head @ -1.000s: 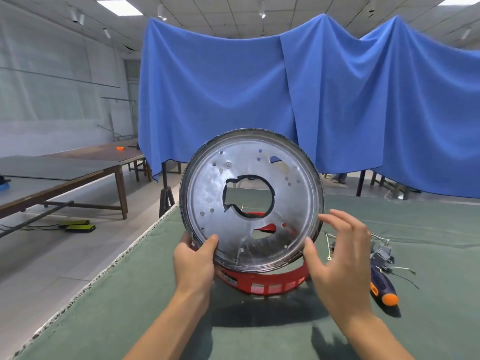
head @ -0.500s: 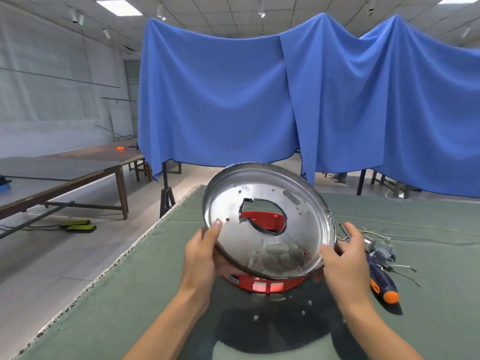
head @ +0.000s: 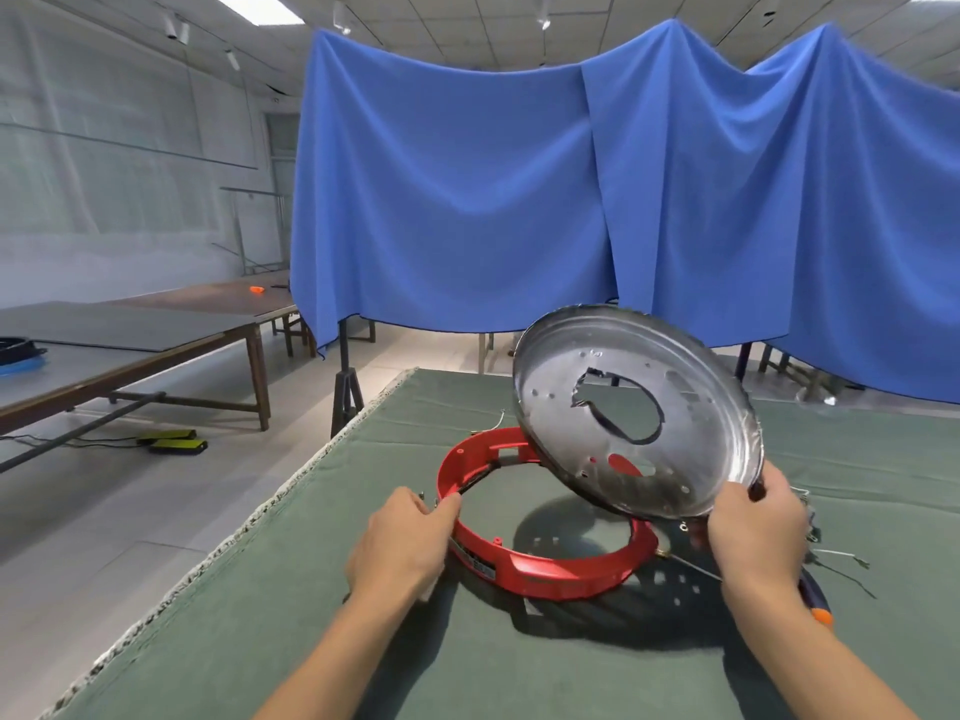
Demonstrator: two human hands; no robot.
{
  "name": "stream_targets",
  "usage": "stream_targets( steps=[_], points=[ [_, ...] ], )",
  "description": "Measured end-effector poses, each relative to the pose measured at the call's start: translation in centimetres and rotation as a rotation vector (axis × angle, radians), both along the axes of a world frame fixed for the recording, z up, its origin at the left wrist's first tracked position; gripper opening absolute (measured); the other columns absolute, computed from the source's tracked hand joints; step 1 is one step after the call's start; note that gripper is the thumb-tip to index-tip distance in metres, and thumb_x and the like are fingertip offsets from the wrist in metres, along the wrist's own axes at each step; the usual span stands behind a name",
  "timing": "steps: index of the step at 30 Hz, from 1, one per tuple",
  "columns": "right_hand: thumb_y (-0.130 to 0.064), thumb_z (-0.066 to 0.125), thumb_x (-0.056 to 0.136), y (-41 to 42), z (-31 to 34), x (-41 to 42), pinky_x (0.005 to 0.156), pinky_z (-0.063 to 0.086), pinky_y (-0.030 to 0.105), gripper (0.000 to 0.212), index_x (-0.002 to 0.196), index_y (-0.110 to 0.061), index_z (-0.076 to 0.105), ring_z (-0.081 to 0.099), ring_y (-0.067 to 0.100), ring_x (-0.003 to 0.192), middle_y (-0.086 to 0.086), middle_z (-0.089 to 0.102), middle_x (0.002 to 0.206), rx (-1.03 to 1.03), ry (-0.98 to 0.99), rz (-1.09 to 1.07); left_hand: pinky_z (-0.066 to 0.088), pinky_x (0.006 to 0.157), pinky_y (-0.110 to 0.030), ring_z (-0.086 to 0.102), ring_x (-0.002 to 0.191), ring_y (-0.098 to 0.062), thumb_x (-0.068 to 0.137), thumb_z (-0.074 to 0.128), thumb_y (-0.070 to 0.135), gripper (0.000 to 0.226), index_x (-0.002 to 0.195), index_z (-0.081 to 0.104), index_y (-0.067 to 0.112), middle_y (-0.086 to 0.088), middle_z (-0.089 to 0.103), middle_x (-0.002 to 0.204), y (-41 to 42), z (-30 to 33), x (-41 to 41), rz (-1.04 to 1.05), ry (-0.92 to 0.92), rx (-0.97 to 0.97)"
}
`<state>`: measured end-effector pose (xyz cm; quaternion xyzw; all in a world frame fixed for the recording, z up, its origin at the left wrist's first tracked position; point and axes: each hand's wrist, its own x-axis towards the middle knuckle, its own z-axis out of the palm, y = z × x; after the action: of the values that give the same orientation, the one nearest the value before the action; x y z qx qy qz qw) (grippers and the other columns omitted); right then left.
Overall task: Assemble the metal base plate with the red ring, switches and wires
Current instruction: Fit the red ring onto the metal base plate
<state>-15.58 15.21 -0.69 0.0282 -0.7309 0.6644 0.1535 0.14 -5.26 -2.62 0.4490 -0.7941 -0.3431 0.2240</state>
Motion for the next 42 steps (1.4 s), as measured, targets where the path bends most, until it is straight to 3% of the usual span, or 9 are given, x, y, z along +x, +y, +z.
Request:
stream_targets(
  steps=[7, 12, 18, 21, 25, 32, 34, 37, 42],
  points=[
    [-0.005, 0.041, 0.079, -0.7, 1.3, -2.0, 0.057, 0.045, 0.035, 0.027, 0.091, -0.018, 0.061, 0.055, 0.03, 0.069, 0.005, 0.058, 0.078, -0.067, 0.028, -0.013, 0.044, 0.063, -0.034, 0.055, 0.071, -0.029, 0.081, 0.049, 0.03, 0.023, 0.064, 0.042, 0.016, -0.002, 0.057, 0.067, 0.1, 0.4, -0.8, -0.044, 0.016, -0.112],
    [-0.004, 0.044, 0.086, -0.4, 2.1, -2.1, 0.049, 0.037, 0.023, 0.034, 0.108, -0.022, 0.063, 0.051, 0.014, 0.06, -0.002, 0.061, 0.081, -0.051, 0.092, 0.01, 0.047, 0.064, -0.048, 0.052, 0.064, -0.028, 0.083, 0.052, 0.015, 0.018, 0.069, 0.045, 0.006, -0.007, 0.054, 0.062, -0.4, 0.5, -1.1, -0.065, 0.323, -0.084],
    [-0.012, 0.048, 0.087, -0.9, 2.1, -1.6, 0.058, 0.043, 0.028, 0.036, 0.118, -0.026, 0.061, 0.054, 0.017, 0.063, -0.002, 0.066, 0.09, -0.042, 0.087, 0.073, 0.05, 0.042, -0.028, 0.061, 0.052, -0.026, 0.089, 0.06, 0.008, 0.003, 0.09, 0.057, 0.008, -0.02, 0.066, 0.067, -1.2, 2.6, 0.0, -0.087, 0.811, 0.34],
    [-0.011, 0.047, 0.087, -1.0, 2.0, -1.1, 0.056, 0.044, 0.033, 0.036, 0.118, -0.024, 0.062, 0.049, 0.019, 0.056, 0.0, 0.065, 0.083, -0.046, 0.096, 0.121, 0.049, 0.042, -0.024, 0.064, 0.056, -0.028, 0.088, 0.063, 0.01, 0.006, 0.089, 0.068, 0.008, -0.025, 0.068, 0.075, -1.3, 3.0, 0.6, -0.161, 0.828, 0.455],
    [-0.01, 0.046, 0.088, -1.2, 1.9, -0.4, 0.074, 0.047, 0.044, 0.041, 0.125, -0.023, 0.058, 0.057, 0.024, 0.086, 0.005, 0.066, 0.111, -0.016, 0.127, 0.149, 0.051, 0.048, -0.023, 0.066, 0.06, -0.028, 0.088, 0.063, 0.017, 0.015, 0.09, 0.073, 0.006, -0.027, 0.069, 0.078, -1.9, 2.7, 1.0, -0.245, 0.798, 0.573],
    [-0.003, 0.044, 0.092, -1.3, 0.8, 1.4, 0.086, 0.037, 0.028, 0.043, 0.132, -0.017, 0.051, 0.048, 0.012, 0.105, -0.007, 0.054, 0.113, 0.086, 0.279, 0.108, 0.048, 0.044, -0.023, 0.062, 0.052, -0.021, 0.093, 0.055, 0.025, 0.031, 0.081, 0.075, 0.003, -0.022, 0.071, 0.077, -1.8, 1.4, 0.2, -0.315, 0.639, 0.615],
    [-0.002, 0.044, 0.093, -1.2, 0.4, 1.2, 0.087, 0.038, 0.029, 0.043, 0.134, -0.015, 0.05, 0.048, 0.014, 0.108, -0.004, 0.055, 0.118, 0.105, 0.269, 0.11, 0.05, 0.055, -0.031, 0.058, 0.067, -0.028, 0.095, 0.053, 0.027, 0.037, 0.085, 0.073, -0.002, -0.031, 0.065, 0.085, -1.5, 1.2, -0.1, -0.284, 0.634, 0.642],
    [-0.002, 0.045, 0.093, -0.9, -0.1, 1.0, 0.083, 0.038, 0.03, 0.043, 0.134, -0.014, 0.049, 0.047, 0.014, 0.101, -0.002, 0.054, 0.115, 0.103, 0.241, 0.101, 0.046, 0.08, -0.044, 0.049, 0.093, -0.04, 0.091, 0.051, 0.023, 0.042, 0.109, 0.062, -0.013, -0.041, 0.055, 0.109, -1.3, 1.6, -0.1, -0.364, 0.721, 0.787],
    [-0.006, 0.051, 0.091, -0.9, 0.0, 1.0, 0.063, 0.033, 0.018, 0.035, 0.124, -0.015, 0.05, 0.048, 0.011, 0.083, -0.006, 0.052, 0.102, 0.035, 0.211, 0.064, 0.052, 0.066, -0.025, 0.067, 0.086, -0.025, 0.08, 0.043, 0.003, 0.037, 0.11, 0.064, 0.0, -0.024, 0.067, 0.108, -1.5, 1.7, 0.0, -0.515, 0.777, 0.801]
  ],
)
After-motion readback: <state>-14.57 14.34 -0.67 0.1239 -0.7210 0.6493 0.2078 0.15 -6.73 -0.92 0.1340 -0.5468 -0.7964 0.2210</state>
